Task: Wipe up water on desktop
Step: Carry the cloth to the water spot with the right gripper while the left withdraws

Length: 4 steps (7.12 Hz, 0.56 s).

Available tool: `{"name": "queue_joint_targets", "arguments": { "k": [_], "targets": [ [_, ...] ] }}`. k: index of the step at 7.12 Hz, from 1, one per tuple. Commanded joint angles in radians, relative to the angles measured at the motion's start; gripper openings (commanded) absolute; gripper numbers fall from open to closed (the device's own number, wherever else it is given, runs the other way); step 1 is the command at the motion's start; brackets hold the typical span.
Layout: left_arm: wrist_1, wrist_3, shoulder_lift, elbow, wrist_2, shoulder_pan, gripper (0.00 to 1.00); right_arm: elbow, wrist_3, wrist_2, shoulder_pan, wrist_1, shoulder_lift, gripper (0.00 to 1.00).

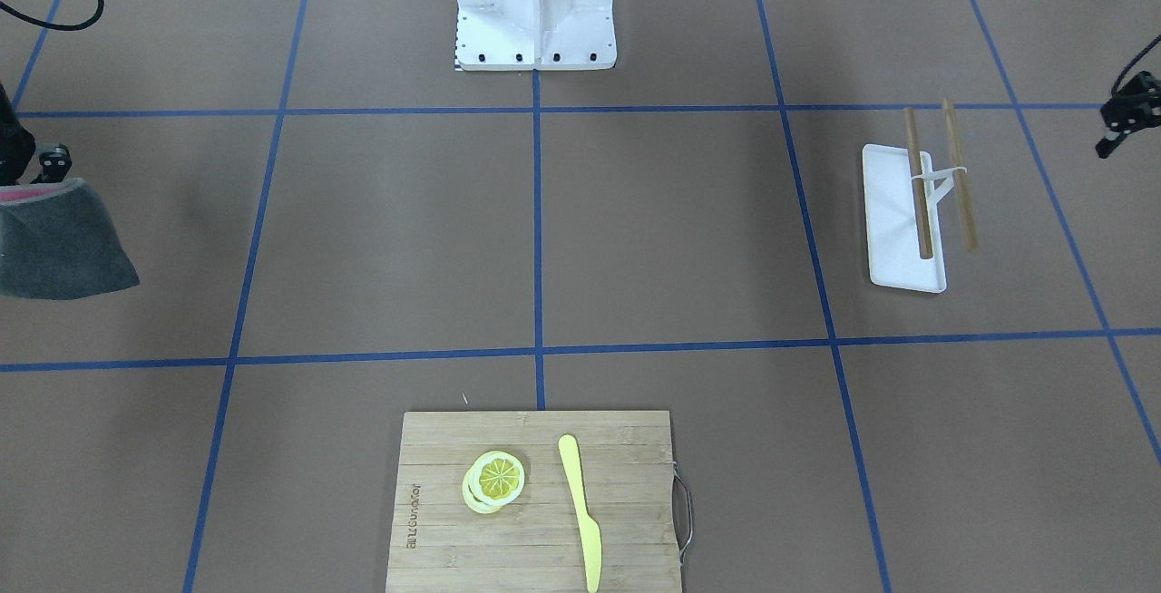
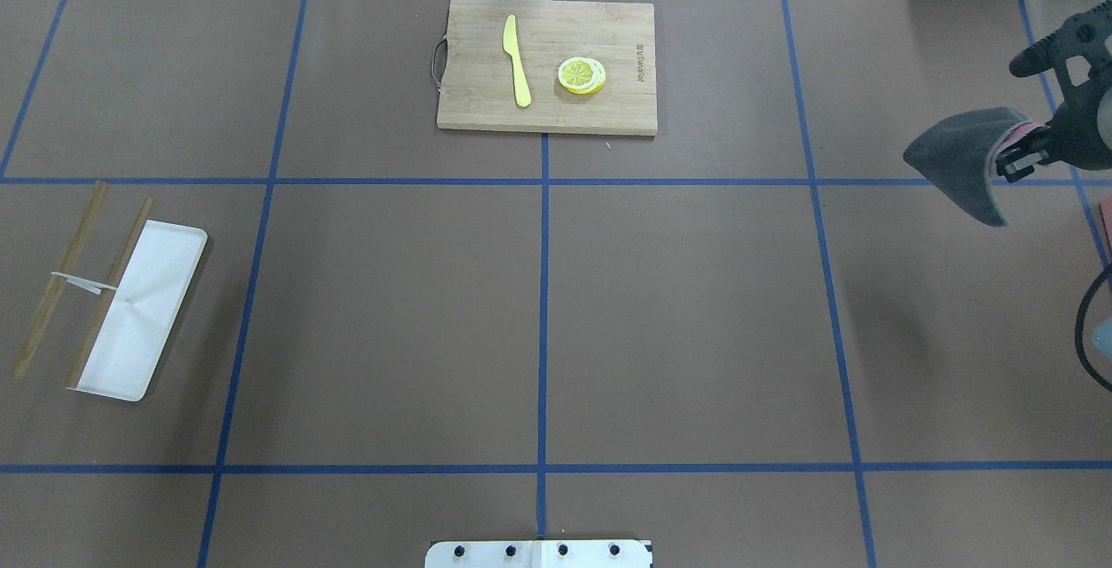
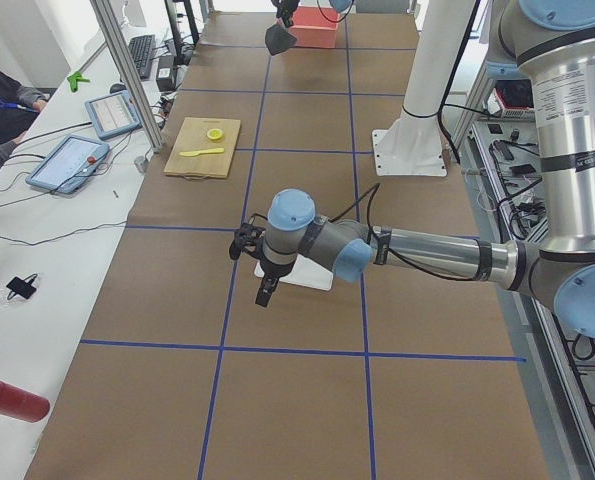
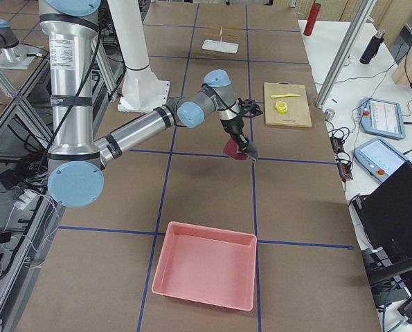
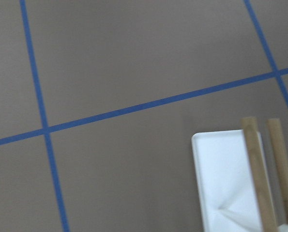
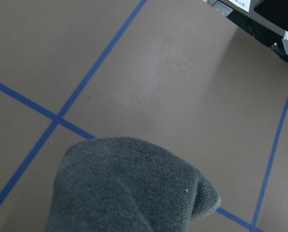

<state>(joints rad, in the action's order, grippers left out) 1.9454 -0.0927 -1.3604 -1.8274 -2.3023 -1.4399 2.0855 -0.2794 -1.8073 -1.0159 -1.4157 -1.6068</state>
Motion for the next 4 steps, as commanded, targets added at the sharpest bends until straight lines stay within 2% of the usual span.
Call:
{"name": "queue_joint_targets", "arguments": {
  "k": [1, 3, 4],
  "targets": [
    [-0.098, 0.154, 0.015, 0.103, -0.016, -0.079, 0.99, -0.004, 0.008, -0.003, -0.006, -0.053, -0.044, 0.0],
    [-0.134, 0.156, 0.012, 0.103, -0.011, -0.08, 0.99, -0.007, 0.035, 0.028, -0.001, -0.228, -0.045, 0.0],
    [-0.134, 0.153, 0.012, 0.108, -0.011, -0.08, 0.99, -0.016, 0.069, 0.102, 0.028, -0.294, -0.029, 0.0]
  ]
}}
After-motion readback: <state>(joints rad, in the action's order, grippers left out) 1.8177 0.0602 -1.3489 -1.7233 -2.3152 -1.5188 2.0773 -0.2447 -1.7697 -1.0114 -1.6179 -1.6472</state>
